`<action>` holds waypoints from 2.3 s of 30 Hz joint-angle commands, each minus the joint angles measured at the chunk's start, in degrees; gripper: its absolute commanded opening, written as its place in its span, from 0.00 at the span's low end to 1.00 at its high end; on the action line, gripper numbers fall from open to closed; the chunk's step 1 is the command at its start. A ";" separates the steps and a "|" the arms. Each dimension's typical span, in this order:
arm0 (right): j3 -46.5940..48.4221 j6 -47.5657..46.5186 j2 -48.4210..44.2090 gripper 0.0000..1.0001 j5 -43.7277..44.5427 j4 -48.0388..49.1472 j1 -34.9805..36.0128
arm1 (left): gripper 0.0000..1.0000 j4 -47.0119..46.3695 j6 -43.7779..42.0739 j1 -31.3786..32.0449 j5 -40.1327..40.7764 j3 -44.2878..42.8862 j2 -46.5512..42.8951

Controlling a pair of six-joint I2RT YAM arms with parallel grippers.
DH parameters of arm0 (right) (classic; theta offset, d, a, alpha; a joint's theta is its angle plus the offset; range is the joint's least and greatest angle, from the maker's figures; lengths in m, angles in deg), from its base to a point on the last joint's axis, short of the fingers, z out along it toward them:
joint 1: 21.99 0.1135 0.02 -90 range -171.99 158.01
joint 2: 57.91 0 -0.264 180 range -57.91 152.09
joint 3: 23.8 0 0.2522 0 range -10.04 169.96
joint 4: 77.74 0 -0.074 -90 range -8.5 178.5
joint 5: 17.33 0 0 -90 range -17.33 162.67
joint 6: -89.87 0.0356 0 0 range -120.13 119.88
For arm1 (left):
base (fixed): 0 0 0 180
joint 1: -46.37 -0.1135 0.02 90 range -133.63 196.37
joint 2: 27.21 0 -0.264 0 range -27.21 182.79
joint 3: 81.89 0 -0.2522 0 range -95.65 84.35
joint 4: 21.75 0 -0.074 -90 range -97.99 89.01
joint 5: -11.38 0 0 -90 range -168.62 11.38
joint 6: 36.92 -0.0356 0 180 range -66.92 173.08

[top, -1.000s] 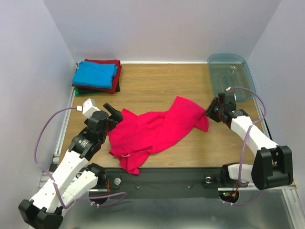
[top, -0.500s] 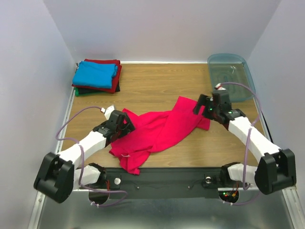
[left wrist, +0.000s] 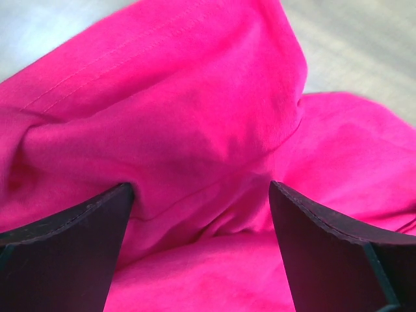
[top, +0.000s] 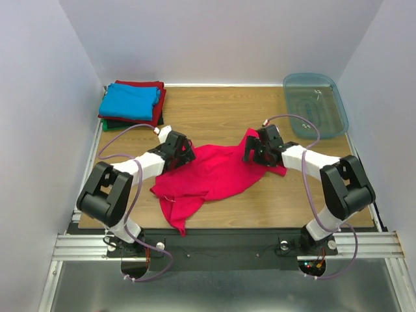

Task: Fold and stack the t-shirts
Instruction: Flatten the tshirt out

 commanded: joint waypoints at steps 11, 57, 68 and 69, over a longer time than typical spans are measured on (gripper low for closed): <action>-29.43 17.90 -32.14 1.00 4.09 -9.17 -0.19 | 0.98 1.47 0.06 0.51 -6.36 0.69 2.50; 8.36 7.10 8.25 0.45 17.70 -7.69 -8.72 | 0.29 20.26 -10.22 2.79 5.23 -37.00 31.04; 0.90 5.07 -13.62 0.00 17.36 -8.65 -8.80 | 0.00 21.15 -9.25 1.65 8.93 -39.12 31.40; -0.77 5.42 -16.78 0.01 14.39 -9.35 -8.72 | 0.00 20.80 -9.25 1.39 8.84 -39.03 31.22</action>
